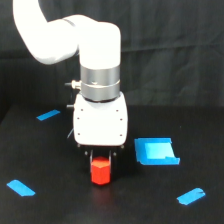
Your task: Pick up the red object from the table
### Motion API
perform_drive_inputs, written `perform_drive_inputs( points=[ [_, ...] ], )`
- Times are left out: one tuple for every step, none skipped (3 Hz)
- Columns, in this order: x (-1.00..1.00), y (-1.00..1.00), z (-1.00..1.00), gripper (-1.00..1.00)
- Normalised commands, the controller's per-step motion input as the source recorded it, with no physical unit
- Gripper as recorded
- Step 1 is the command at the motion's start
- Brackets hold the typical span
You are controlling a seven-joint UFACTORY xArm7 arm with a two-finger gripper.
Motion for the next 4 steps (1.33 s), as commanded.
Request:
perform_drive_inputs(
  points=[
    [0.24, 0.35, 0.96, -0.98],
    [0.20, 0.23, 0.98, -0.94],
    [0.11, -0.02, 0.98, -0.86],
    [-0.05, 0.24, 0.99, -0.97]
  ],
)
